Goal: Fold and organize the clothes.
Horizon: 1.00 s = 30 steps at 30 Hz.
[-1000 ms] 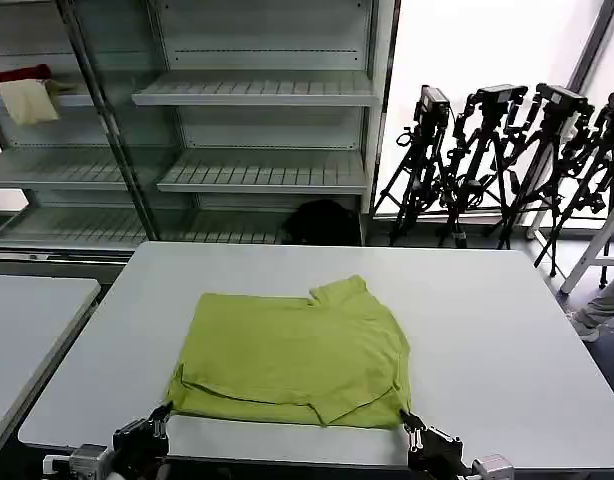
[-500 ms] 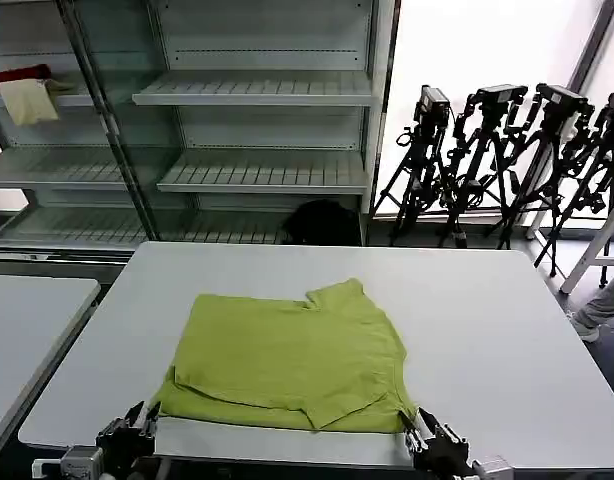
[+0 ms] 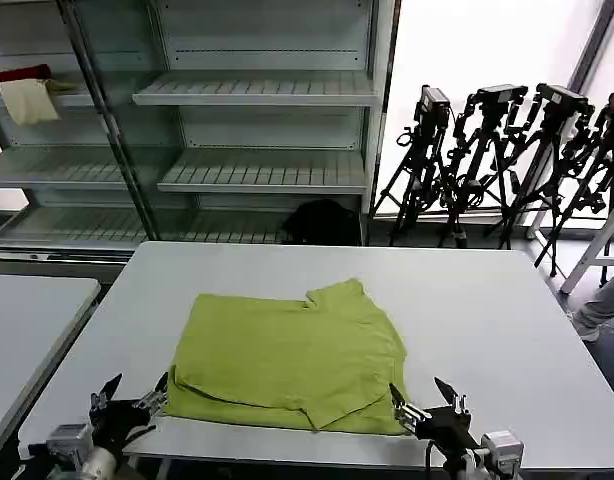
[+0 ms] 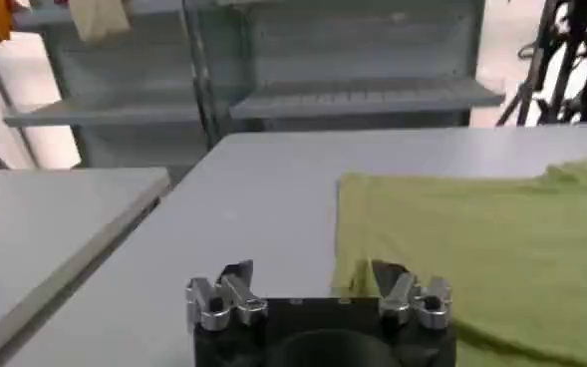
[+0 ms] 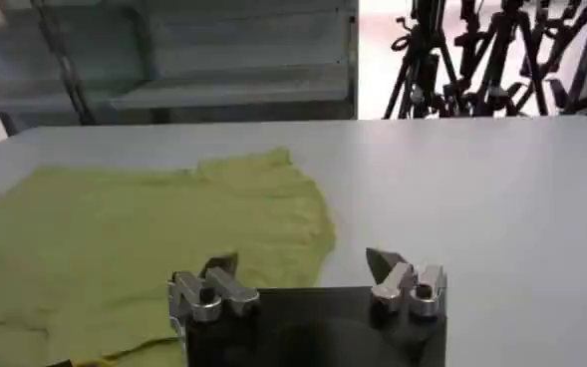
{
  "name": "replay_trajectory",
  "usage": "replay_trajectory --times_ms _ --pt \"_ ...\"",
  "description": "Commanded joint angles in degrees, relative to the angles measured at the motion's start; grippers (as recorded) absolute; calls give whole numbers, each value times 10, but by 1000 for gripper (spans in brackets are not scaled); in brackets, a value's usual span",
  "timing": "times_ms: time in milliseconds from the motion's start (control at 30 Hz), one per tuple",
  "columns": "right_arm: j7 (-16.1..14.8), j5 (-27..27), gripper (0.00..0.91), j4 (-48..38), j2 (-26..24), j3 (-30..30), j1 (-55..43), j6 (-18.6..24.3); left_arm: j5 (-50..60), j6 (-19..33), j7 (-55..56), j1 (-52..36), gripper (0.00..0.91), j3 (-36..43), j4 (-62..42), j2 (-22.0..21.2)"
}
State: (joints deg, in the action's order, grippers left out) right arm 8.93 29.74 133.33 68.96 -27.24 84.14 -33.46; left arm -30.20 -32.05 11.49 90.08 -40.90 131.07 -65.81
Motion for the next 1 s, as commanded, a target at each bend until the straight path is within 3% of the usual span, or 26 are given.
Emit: replay_trajectory --times_ms 33,100,367,667,1000 --pt "-5 49 907 -42 1 9 -140 0 -50 -12 -70 -162 907 6 -22 19" --pt "-4 82 907 -92 -1 21 -206 -1 -50 -12 -88 -209 907 22 -51 36" --pt "2 78 907 -215 11 77 -355 -3 -59 -14 -92 -296 907 76 -143 77" --pt "4 39 907 -324 14 135 -404 -6 -61 -16 -89 -348 907 166 -245 107" --pt "2 -6 907 -384 9 155 -394 -8 -47 -16 -106 -340 907 188 -306 85"
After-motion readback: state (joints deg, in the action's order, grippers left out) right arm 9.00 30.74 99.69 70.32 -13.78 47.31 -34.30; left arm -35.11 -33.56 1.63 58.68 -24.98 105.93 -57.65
